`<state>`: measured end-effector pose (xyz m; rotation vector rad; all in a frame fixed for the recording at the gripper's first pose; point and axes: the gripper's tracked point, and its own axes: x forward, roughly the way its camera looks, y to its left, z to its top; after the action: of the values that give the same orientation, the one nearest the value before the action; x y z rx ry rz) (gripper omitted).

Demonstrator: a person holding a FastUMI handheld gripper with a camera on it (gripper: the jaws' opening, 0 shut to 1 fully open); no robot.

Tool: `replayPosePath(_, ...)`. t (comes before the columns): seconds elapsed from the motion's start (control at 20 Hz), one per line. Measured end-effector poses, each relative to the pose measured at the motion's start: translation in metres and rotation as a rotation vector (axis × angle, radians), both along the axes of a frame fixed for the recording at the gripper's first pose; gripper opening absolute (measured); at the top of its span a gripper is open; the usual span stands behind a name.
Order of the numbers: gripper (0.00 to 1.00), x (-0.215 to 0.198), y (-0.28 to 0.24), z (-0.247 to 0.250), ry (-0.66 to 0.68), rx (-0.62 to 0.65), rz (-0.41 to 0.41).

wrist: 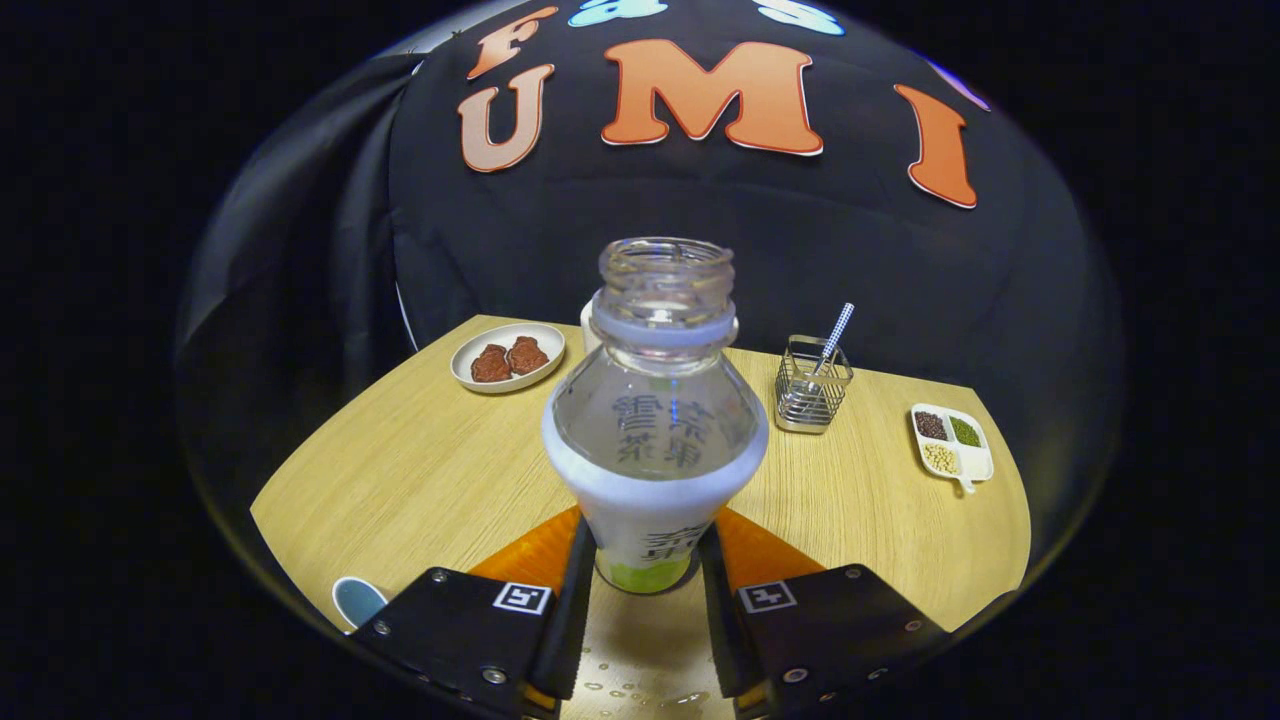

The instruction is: Take the bottle from table, then pour the juice into the cup, finally place the bottle on the coaster

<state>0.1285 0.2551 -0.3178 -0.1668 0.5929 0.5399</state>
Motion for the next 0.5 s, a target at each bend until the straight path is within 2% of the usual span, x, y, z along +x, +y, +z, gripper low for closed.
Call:
replayPosePath(0.2,0.54,0.014,0.011,-0.024,0.021,0.002,0.019)
replayPosePath(0.5,0.55,0.011,0.011,-0.05,0.038,-0.033,0.024)
